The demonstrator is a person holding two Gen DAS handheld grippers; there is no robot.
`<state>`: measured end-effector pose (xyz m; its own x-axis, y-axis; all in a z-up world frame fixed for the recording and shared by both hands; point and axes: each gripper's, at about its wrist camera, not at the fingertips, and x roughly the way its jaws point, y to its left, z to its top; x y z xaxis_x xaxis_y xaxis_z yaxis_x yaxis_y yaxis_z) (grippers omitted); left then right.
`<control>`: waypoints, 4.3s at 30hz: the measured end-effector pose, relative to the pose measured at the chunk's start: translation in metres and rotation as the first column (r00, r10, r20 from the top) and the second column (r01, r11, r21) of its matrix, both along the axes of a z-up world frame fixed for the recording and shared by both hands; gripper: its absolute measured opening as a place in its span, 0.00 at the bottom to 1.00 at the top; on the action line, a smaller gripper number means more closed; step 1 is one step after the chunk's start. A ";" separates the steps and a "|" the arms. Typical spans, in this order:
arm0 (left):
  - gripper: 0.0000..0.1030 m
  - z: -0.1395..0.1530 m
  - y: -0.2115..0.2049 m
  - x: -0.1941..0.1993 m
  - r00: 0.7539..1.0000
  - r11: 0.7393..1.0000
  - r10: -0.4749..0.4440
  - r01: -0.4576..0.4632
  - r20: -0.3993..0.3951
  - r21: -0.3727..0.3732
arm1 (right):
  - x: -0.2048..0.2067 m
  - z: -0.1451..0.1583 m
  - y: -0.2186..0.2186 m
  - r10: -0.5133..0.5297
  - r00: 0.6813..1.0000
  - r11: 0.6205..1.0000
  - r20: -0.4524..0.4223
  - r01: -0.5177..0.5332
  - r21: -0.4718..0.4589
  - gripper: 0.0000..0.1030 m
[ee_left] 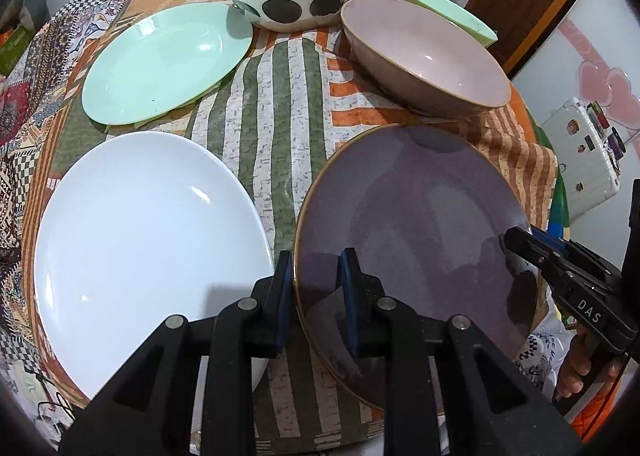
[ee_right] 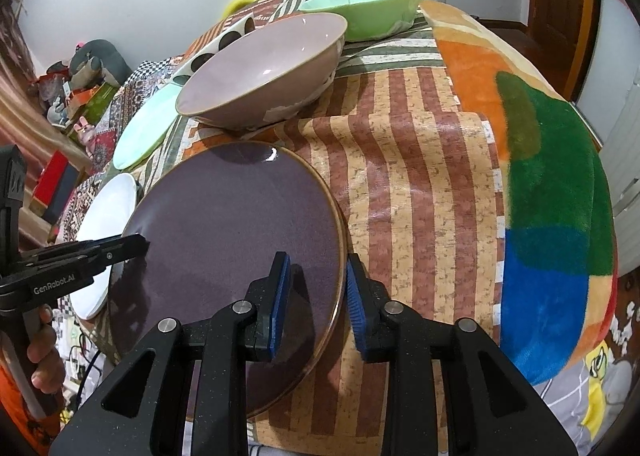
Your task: Organize plates and bowls
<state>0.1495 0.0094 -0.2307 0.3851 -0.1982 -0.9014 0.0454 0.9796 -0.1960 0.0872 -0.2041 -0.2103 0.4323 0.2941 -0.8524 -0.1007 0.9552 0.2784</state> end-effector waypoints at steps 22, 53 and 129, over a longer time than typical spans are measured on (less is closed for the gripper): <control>0.25 0.070 0.012 -0.046 0.980 1.000 -0.008 0.008 0.200 -0.001 | -0.017 0.049 -0.001 0.003 0.992 1.000 0.129 0.000 -0.024 0.39; 0.80 0.092 0.136 -0.112 0.898 0.955 0.277 -0.295 0.343 0.001 | -0.010 0.088 0.112 0.201 0.939 0.979 0.280 -0.189 -0.070 0.74; 0.23 -0.019 0.203 -0.096 0.932 0.927 0.361 -0.354 0.035 -0.125 | 0.056 -0.011 0.206 0.397 0.916 0.912 -0.052 -0.400 -0.090 0.21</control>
<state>0.0536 0.2120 -0.2499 0.4988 -0.1385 -0.8556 -0.2892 0.9040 -0.3149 0.1432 0.0021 -0.2216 0.2682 0.3519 -0.8968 -0.4709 0.8600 0.1966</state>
